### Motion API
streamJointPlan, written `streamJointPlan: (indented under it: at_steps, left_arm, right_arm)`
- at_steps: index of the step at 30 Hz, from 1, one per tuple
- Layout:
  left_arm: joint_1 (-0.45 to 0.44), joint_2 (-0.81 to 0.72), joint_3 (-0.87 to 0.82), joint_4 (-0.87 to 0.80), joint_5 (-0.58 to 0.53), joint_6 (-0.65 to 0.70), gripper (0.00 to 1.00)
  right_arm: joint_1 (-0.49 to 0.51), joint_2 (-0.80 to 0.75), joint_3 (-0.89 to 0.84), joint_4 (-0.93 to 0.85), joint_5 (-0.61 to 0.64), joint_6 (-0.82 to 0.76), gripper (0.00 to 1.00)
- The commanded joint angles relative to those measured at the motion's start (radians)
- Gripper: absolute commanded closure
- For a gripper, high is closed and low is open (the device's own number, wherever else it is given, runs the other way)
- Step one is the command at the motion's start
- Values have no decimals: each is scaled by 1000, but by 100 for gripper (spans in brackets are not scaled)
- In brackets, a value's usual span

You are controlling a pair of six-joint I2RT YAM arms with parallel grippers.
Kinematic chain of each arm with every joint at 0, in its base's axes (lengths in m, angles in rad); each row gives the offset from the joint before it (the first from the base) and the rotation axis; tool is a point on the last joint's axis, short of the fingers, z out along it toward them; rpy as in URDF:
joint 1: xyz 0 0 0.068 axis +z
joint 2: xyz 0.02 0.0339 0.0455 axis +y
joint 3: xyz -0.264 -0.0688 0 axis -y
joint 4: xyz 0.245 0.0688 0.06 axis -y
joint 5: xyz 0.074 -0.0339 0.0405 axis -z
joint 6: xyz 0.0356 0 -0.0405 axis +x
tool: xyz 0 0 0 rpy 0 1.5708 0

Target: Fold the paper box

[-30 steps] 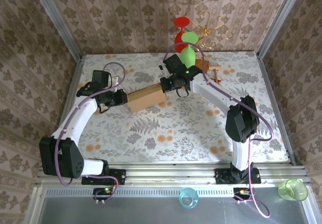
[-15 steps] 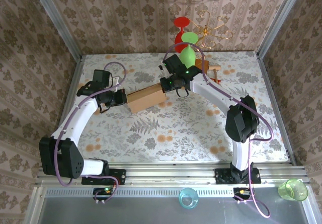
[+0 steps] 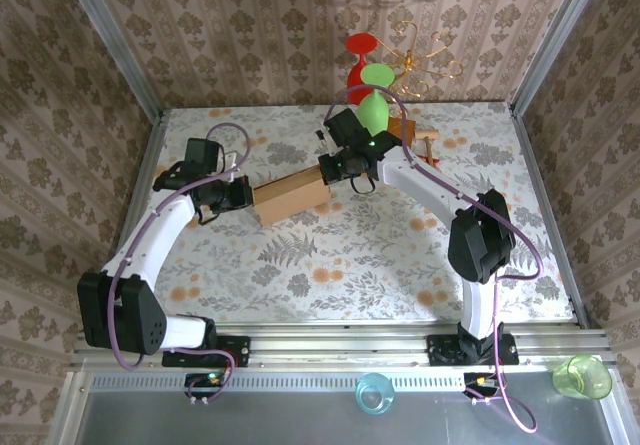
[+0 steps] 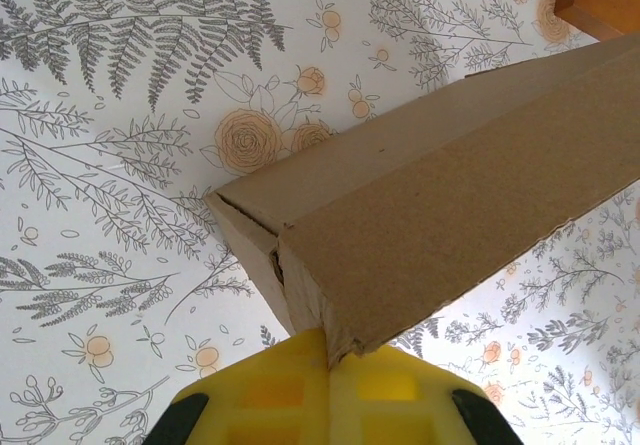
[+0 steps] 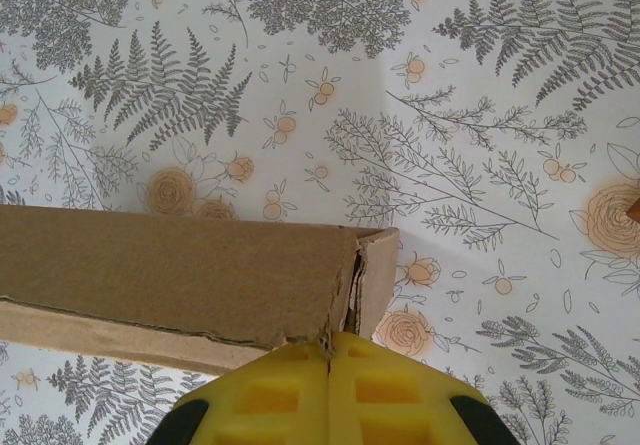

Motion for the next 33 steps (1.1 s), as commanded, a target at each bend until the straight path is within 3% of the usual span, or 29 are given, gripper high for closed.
streamJointPlan:
  at_steps: [1,33]
  left_arm:
    - [-7,-13,43,-21,39,-21,100]
    - [51,7,-43,75,157,-42,100]
  right_arm:
    - [-1,12,-7,2,-22,12,100]
    - [-6,22,4,-10,-37,16,100]
